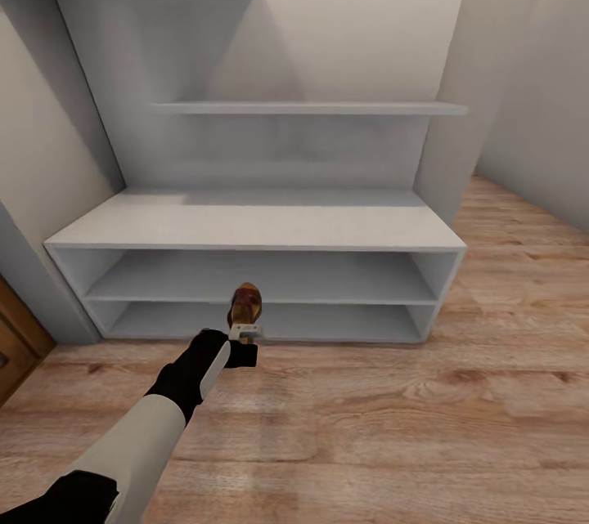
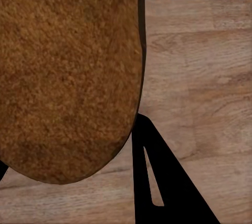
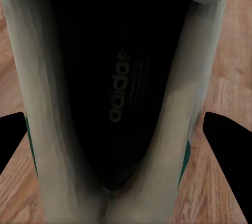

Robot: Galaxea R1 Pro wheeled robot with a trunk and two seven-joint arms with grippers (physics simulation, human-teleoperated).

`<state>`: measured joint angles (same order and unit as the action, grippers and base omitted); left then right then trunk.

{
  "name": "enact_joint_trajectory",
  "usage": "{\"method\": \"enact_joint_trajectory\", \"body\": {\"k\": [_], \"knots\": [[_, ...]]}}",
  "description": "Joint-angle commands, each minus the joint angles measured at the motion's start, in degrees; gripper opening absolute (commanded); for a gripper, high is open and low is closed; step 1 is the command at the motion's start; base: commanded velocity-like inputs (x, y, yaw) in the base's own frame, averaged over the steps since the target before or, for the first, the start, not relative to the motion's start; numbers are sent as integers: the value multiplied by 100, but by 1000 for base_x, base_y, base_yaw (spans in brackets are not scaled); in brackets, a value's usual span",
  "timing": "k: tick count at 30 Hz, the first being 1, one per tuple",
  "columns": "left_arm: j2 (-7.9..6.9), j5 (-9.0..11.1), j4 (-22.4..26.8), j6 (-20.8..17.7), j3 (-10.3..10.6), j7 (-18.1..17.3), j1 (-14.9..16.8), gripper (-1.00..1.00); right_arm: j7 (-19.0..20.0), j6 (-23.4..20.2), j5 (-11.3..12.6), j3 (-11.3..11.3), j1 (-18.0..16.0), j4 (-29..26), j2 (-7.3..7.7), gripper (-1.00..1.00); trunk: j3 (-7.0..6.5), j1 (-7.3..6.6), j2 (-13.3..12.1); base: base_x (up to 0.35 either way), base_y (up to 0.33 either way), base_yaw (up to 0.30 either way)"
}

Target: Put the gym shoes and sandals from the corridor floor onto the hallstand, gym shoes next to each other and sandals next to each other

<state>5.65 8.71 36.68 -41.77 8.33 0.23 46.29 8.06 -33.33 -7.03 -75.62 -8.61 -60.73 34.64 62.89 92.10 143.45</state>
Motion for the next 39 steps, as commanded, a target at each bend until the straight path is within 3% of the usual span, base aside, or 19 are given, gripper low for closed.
{"method": "enact_joint_trajectory", "body": {"k": [1, 27, 39], "knots": [[-3, 20, 6, -24, 10, 3, 3, -100, 48, -25, -62, -14, -8, -6, 0, -100, 5, 2, 2, 237, 0, 0], [-12, 12, 6, -33, 1, 20, 3, -100, 51, -24, -52, -31, -8, -7, -1, -100, 5, 2, 2, 72, 85, 0], [-12, 8, 6, -33, 1, 20, 3, -100, 56, -24, -53, -32, -7, 0, -1, -100, 5, 2, 2, 295, 1, 0]]}}
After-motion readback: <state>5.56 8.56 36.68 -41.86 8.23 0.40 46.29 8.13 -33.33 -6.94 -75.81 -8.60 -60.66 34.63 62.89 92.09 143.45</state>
